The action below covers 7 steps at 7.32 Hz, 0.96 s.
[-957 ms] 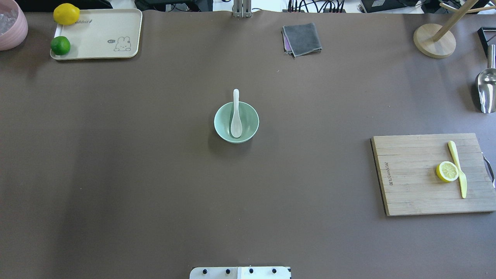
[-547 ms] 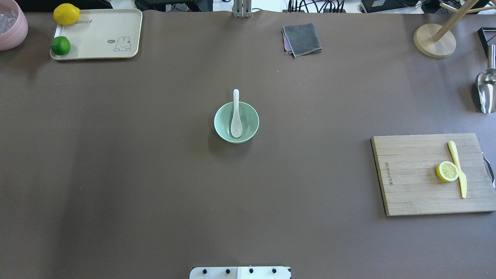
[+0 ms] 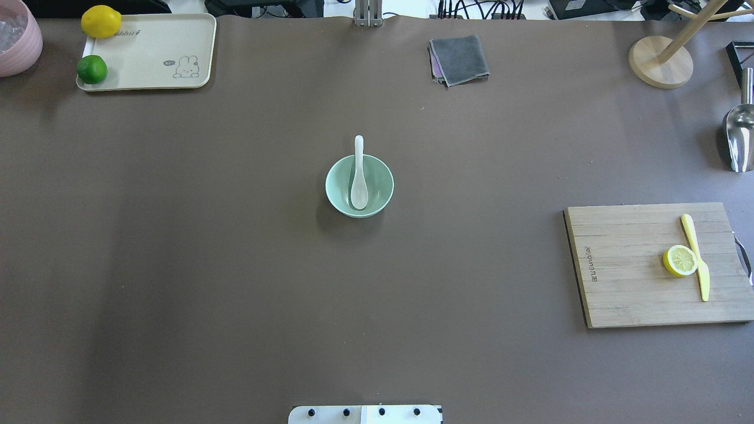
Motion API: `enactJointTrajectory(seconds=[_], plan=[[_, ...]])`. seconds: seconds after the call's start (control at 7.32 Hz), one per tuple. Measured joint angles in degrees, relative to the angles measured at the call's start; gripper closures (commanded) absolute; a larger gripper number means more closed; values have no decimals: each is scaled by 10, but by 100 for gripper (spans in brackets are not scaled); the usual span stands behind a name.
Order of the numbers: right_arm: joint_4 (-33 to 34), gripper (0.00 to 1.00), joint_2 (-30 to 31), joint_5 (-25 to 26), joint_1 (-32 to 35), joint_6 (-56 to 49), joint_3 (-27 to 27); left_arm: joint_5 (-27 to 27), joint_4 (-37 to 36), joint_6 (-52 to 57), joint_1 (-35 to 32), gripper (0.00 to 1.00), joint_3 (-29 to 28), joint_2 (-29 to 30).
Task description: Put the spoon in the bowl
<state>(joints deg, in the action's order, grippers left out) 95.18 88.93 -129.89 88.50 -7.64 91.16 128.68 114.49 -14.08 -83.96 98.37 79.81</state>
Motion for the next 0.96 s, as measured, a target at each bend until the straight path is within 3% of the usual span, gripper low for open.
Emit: enactJointTrajectory(seconds=[0.41, 0.96], plan=[[-9, 0, 2, -1, 0, 11, -1, 20, -83, 69, -44, 2, 25, 4], [-10, 0, 0, -2, 0, 13, 2, 23, -104, 83, -50, 2, 30, 1]])
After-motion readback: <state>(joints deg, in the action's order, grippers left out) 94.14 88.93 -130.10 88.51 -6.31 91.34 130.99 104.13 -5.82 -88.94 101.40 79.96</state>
